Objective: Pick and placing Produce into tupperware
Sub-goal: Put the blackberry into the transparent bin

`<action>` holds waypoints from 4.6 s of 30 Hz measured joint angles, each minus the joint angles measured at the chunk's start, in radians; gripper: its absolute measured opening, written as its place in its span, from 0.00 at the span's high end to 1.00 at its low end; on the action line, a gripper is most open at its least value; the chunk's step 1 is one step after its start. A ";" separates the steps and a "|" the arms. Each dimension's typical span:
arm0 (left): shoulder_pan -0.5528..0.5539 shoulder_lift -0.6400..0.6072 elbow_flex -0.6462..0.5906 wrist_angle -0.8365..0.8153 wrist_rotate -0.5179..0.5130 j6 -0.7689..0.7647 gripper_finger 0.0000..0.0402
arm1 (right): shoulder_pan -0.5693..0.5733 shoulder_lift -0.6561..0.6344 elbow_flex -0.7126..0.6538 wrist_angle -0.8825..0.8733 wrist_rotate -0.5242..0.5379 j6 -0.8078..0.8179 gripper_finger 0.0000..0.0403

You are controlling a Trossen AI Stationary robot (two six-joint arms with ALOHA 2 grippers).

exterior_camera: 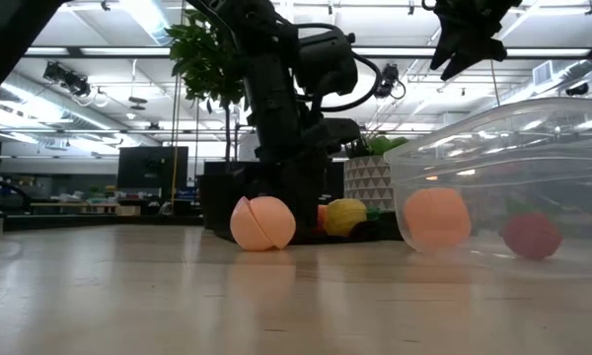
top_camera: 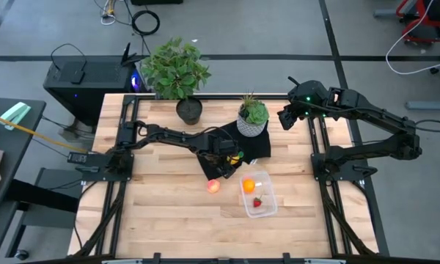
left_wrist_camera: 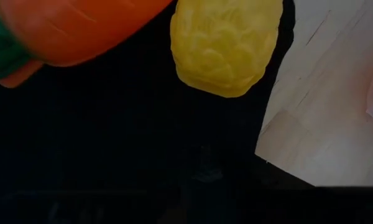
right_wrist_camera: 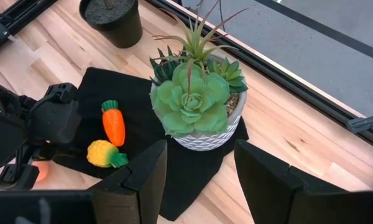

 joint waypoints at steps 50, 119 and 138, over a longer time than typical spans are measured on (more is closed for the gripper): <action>-0.006 0.001 0.000 -0.024 0.064 0.029 0.54 | 0.000 0.000 0.000 0.000 0.000 0.000 0.52; -0.019 -0.009 0.254 -0.166 0.090 0.256 0.76 | 0.000 0.000 0.000 -0.001 0.000 0.000 0.52; -0.180 -0.008 0.094 0.023 -0.183 0.261 0.32 | 0.000 0.000 0.000 -0.001 0.000 0.002 0.52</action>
